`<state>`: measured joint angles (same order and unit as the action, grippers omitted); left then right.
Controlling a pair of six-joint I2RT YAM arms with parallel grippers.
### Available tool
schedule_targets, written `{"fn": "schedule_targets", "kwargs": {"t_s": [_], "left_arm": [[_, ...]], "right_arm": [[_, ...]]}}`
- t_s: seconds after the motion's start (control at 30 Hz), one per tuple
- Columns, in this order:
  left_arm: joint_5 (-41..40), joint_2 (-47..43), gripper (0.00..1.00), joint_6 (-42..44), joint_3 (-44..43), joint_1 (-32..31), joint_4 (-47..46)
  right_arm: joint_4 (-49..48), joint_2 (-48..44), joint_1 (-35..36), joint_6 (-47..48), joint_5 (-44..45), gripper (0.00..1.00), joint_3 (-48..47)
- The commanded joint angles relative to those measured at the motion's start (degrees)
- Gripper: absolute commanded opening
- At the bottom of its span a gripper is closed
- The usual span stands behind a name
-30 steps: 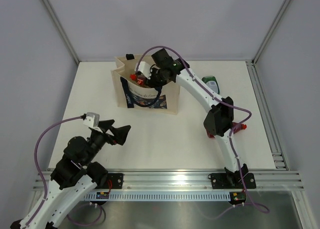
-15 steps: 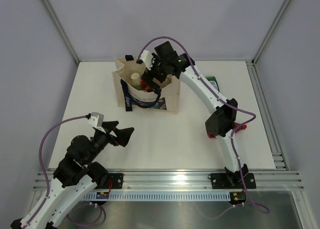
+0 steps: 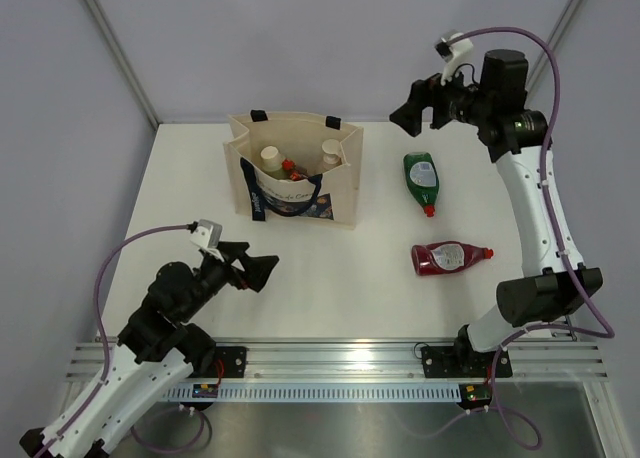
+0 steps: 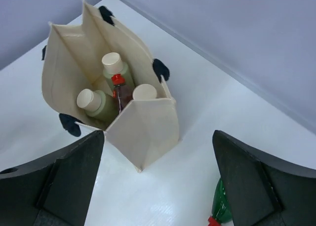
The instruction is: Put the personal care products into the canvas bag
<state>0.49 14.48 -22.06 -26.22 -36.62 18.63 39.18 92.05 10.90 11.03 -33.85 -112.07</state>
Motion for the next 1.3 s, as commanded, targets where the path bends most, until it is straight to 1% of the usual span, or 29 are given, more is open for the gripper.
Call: {"fn": "schedule_targets", "kwargs": {"t_s": [0.0, 0.03, 0.1, 0.13, 0.17, 0.2, 0.23, 0.27, 0.3, 0.37, 0.47, 0.53, 0.67, 0.8, 0.9, 1.07, 1.23, 1.27], "left_arm": [[2.5, 2.1, 0.99, -2.1, 0.8, 0.2, -5.5], [2.9, 2.6, 0.99, -3.4, 1.1, 0.2, -6.5], [3.6, 3.6, 0.99, -4.0, 2.0, 0.2, -8.1], [3.6, 4.0, 0.99, -4.6, 2.3, 0.2, -8.4], [3.4, 4.2, 0.99, -4.9, 2.6, 0.2, -9.0], [3.3, 4.5, 0.99, -5.1, 3.1, 0.1, -9.2], [3.3, 4.7, 0.99, -5.3, 3.3, 0.2, -9.8], [3.2, 4.6, 0.99, -5.4, 3.5, 0.2, -10.0], [3.2, 4.8, 0.99, -5.6, 3.7, 0.2, -10.5], [3.5, 4.7, 0.99, -5.5, 4.2, 0.2, -10.9], [3.0, 4.7, 0.99, -5.6, 4.5, 0.2, -10.7], [3.0, 4.3, 0.99, -5.6, 4.9, 0.2, -11.0], [3.6, 4.4, 0.99, -5.7, 6.1, 0.2, -12.1], [5.3, 5.3, 0.99, -6.5, 6.8, 0.2, -15.0], [5.8, 6.1, 0.99, -6.8, 6.9, 0.2, -15.8], [6.5, 6.1, 0.99, -7.2, 6.8, 0.2, -16.8], [6.8, 6.2, 0.99, -7.6, 6.8, 0.2, -17.4], [7.0, 6.2, 0.99, -8.0, 6.9, 0.2, -17.8]], "right_arm": [[-6.7, 2.3, -7.5, -10.4, -2.4, 0.99, 11.5], [-8.1, 3.1, -9.1, -15.0, 0.2, 1.00, 12.9], [-8.5, 7.2, -13.0, -16.0, 1.8, 1.00, 14.7], [-9.2, 8.8, -13.7, -17.6, 5.1, 1.00, 14.9], [-9.3, 10.7, -14.2, -17.4, 6.1, 0.99, 14.8], [-9.3, 14.6, -14.6, -16.7, 7.2, 1.00, 13.8], [-9.0, 16.7, -14.5, -16.5, 11.4, 0.99, 13.1], [-8.1, 18.9, -14.6, -15.7, 12.4, 0.99, 12.0], [-7.0, 23.5, -14.6, -14.4, 13.9, 1.00, 8.7], [-4.9, 28.1, -14.6, -13.2, 16.7, 1.00, 6.2], [-7.2, 29.7, -14.6, -13.5, 19.2, 1.00, 7.1], [-7.0, 30.6, -14.6, -14.1, 20.2, 1.00, 6.9], [-3.1, 34.8, -14.6, -13.1, 19.0, 1.00, 4.2], [1.9, 38.5, -14.5, -12.3, 13.0, 1.00, 0.9], [4.0, 40.3, -14.5, -13.0, 11.4, 0.99, -1.2], [5.2, 41.5, -14.5, -13.0, 12.4, 1.00, -2.9], [10.7, 42.9, -13.7, -11.4, 12.6, 0.99, -5.7], [12.0, 43.6, -13.3, -9.5, 12.9, 0.99, -7.2]]}}
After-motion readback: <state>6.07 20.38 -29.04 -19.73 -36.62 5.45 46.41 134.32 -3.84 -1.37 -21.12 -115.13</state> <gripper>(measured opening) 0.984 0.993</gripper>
